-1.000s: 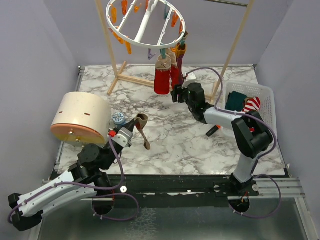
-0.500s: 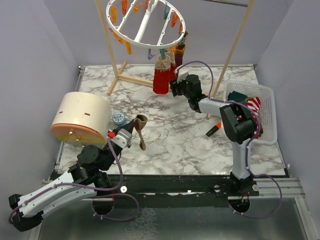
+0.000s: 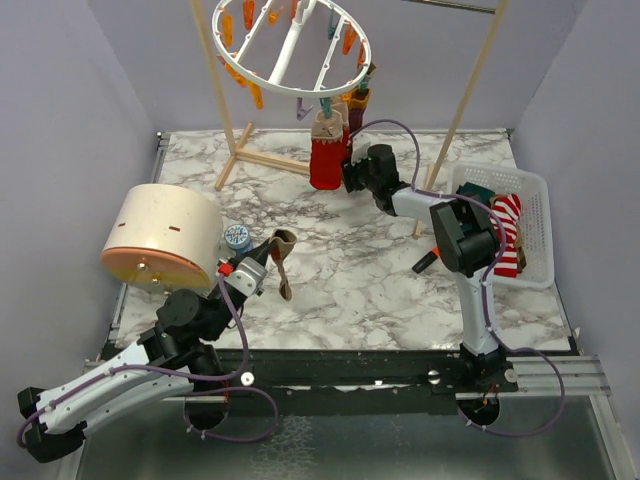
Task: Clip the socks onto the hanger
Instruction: Move the clothesline to the center of the board.
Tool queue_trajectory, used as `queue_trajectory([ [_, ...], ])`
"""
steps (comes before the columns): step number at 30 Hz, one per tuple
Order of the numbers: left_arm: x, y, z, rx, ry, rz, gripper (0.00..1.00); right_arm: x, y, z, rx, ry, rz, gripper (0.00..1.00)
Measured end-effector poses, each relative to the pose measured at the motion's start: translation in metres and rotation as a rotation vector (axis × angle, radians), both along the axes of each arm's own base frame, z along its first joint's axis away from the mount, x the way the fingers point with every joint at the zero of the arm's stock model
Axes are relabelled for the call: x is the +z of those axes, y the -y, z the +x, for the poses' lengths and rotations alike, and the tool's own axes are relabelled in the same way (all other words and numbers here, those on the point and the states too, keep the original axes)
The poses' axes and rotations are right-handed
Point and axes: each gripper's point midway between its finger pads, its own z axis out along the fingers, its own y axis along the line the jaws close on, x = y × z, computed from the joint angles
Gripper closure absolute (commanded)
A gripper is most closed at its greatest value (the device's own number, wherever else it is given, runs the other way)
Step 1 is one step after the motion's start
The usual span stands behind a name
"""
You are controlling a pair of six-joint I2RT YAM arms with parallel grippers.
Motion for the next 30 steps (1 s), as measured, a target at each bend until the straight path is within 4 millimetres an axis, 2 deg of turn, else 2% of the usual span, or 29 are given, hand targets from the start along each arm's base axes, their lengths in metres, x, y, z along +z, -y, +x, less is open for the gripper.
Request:
queue_trajectory([
  [7,0.001,0.000,0.000,0.000,0.005,-0.004,1.00,-0.009,-0.003,-0.005,0.034,-0.034,-0.020,0.47],
  [13,0.002,0.001,0.000,-0.004,0.007,-0.006,1.00,-0.010,0.000,-0.004,0.044,-0.030,-0.031,0.64],
  [17,0.002,0.001,0.000,-0.007,0.009,-0.006,1.00,-0.010,0.002,-0.004,0.051,-0.026,-0.037,0.70],
  [30,0.002,0.004,-0.002,-0.025,0.011,-0.006,1.00,-0.012,0.007,-0.021,0.069,-0.031,-0.061,0.78],
])
